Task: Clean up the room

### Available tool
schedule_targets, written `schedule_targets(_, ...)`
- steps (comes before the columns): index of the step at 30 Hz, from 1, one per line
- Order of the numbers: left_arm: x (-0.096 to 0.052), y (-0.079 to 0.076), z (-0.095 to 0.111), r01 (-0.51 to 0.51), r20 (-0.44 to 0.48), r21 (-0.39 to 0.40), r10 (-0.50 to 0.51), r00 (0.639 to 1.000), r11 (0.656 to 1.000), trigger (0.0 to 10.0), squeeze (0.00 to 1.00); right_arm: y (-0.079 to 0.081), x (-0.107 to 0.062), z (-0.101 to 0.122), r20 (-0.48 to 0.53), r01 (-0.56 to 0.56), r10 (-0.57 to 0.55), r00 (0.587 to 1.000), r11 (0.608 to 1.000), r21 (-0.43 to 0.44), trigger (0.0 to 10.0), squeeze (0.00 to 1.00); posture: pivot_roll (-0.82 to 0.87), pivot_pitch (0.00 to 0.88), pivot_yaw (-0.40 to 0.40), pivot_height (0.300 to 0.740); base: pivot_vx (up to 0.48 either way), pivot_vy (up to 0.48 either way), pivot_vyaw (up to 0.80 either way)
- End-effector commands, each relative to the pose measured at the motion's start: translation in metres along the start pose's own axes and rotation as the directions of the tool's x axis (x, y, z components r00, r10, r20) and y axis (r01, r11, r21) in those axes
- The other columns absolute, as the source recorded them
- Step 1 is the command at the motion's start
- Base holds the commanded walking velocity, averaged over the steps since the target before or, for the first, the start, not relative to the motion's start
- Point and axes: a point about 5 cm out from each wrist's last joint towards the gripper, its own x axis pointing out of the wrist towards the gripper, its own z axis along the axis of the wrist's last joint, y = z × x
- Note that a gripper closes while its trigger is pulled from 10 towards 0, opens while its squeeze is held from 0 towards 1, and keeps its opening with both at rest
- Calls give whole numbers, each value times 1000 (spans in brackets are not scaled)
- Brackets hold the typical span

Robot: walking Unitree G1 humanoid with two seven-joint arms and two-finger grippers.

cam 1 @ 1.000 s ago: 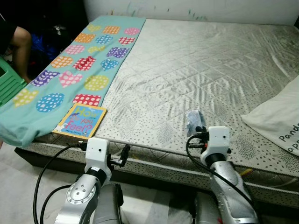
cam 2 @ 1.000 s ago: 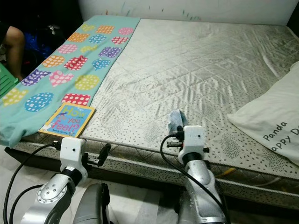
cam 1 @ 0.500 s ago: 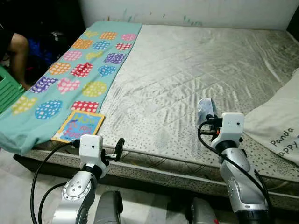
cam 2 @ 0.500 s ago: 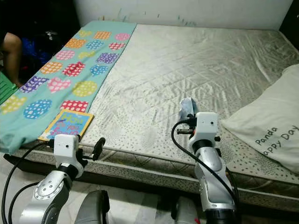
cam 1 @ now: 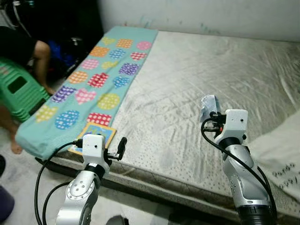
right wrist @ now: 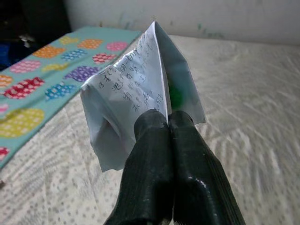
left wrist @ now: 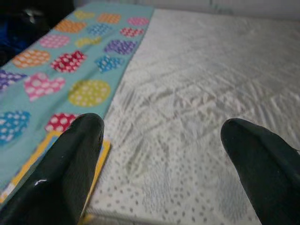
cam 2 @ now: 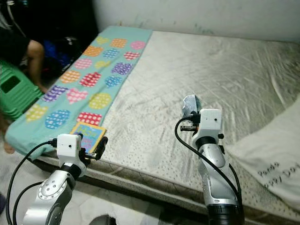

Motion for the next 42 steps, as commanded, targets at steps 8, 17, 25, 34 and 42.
schedule_targets(8, 3, 3, -2, -22, 2, 15, 22, 1000, 1000, 10000, 0, 4, 2, -2, -7, -15, 15, 1000, 1000, 4, 10000, 0, -96, 0, 33, 740, 0, 0, 0)
schedule_targets(17, 6, 4, -4, -34, 8, 21, 34, 999, 999, 10000, 0, 10, 2, -4, -3, -17, 17, 1000, 1000, -3, 10000, 0, -89, 0, 11, 740, 0, 0, 0)
schedule_targets(25, 13, 13, 5, -77, -4, -81, 77, 997, 994, 10000, 0, -9, 12, 8, 32, 59, -58, 998, 998, -35, 10000, 0, -121, 0, 56, 740, 0, 0, 0)
schedule_targets(34, 19, 15, 16, -48, 59, -16, 48, 997, 999, 10000, 0, -3, 3, -4, 12, 44, -43, 999, 995, -91, 10000, 0, -106, 0, 41, 740, 0, 0, 0)
schedule_targets(42, 14, 2, 5, -14, 19, -41, 15, 1000, 999, 10000, 0, 9, 1, -6, 14, 9, -8, 1000, 997, -81, 10000, 0, -125, 0, 60, 740, 0, 0, 800)
